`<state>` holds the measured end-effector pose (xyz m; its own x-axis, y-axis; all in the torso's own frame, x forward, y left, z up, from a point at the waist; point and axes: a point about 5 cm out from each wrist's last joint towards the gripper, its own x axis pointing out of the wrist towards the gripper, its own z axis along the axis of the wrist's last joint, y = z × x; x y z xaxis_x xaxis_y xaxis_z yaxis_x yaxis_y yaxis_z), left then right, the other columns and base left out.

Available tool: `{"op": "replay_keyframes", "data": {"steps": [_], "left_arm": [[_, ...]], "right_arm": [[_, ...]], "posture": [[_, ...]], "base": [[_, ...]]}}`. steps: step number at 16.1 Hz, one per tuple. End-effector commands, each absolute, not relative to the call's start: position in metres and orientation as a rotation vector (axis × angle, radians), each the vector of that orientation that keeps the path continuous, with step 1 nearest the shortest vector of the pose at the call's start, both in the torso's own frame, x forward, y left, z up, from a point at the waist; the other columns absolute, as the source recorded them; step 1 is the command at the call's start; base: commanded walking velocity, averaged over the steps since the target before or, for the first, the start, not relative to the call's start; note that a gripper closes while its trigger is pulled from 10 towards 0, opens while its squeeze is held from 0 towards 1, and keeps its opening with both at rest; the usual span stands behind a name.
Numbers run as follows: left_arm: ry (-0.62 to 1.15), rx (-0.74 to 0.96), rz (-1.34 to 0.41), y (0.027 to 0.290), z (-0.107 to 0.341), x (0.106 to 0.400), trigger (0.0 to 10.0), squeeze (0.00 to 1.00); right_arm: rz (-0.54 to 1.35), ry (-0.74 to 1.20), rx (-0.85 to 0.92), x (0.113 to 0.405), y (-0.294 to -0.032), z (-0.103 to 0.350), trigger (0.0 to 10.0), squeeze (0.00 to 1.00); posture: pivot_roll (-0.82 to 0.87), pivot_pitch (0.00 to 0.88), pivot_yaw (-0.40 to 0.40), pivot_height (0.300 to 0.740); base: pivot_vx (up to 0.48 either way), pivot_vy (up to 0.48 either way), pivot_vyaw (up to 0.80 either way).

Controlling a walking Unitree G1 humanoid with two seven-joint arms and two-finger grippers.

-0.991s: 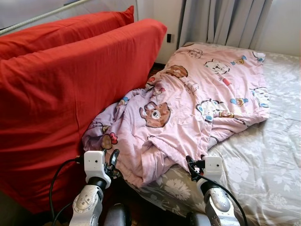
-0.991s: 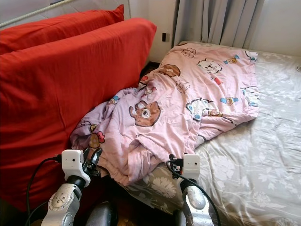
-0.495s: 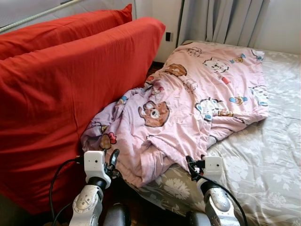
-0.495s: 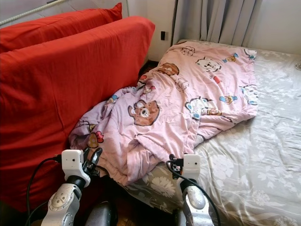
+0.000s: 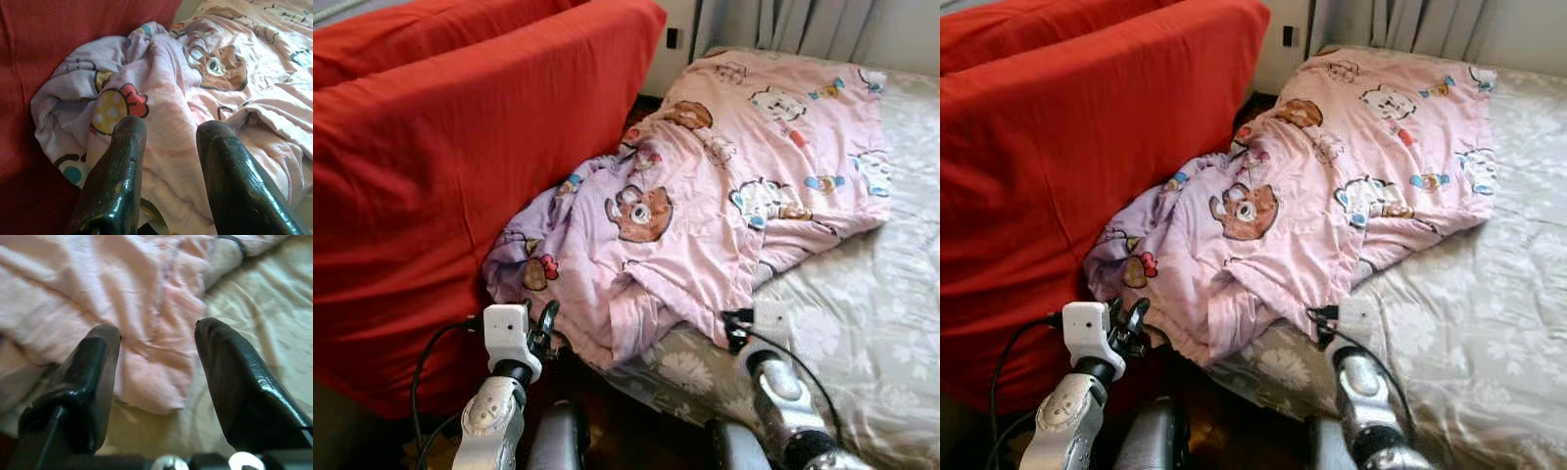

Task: Clean up the room

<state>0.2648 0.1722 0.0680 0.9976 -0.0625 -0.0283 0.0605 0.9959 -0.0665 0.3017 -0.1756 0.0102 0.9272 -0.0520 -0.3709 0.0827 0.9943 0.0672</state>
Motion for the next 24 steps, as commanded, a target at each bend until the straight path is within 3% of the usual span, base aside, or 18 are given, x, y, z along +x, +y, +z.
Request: {"op": "replay_keyframes", "data": {"steps": [1,2,11,12,24], "left_arm": [[0.035,-0.072,-0.060,0.171,0.069,0.263,10.0,0.00],[0.033,-0.071,-0.063,0.171,0.070,0.261,10.0,0.00],[0.055,-0.056,-0.063,0.174,0.075,0.239,10.0,0.00],[0.059,-0.058,-0.062,0.173,0.076,0.236,10.0,0.00],[0.094,-0.047,-0.060,0.171,0.086,0.216,10.0,0.00]], "right_arm": [[-0.066,0.390,0.074,0.302,-0.175,0.009,10.0,0.92],[-0.071,0.399,0.061,0.303,-0.177,0.009,10.0,1.00],[-0.104,0.392,0.134,0.315,-0.182,0.021,10.0,1.00],[-0.084,0.380,0.140,0.319,-0.179,0.024,10.0,0.00],[-0.149,0.352,0.306,0.331,-0.176,0.035,10.0,0.00]], "posture": [[0.09,0.161,0.025,0.615],[0.09,0.176,0.028,0.615],[0.13,0.301,0.040,0.615],[0.13,0.313,0.041,0.615],[0.15,0.374,0.041,0.615]], "base": [[0.000,0.000,0.00],[0.000,0.000,0.00],[0.000,0.000,0.00],[0.000,0.000,0.00],[0.000,0.000,0.00]]}}
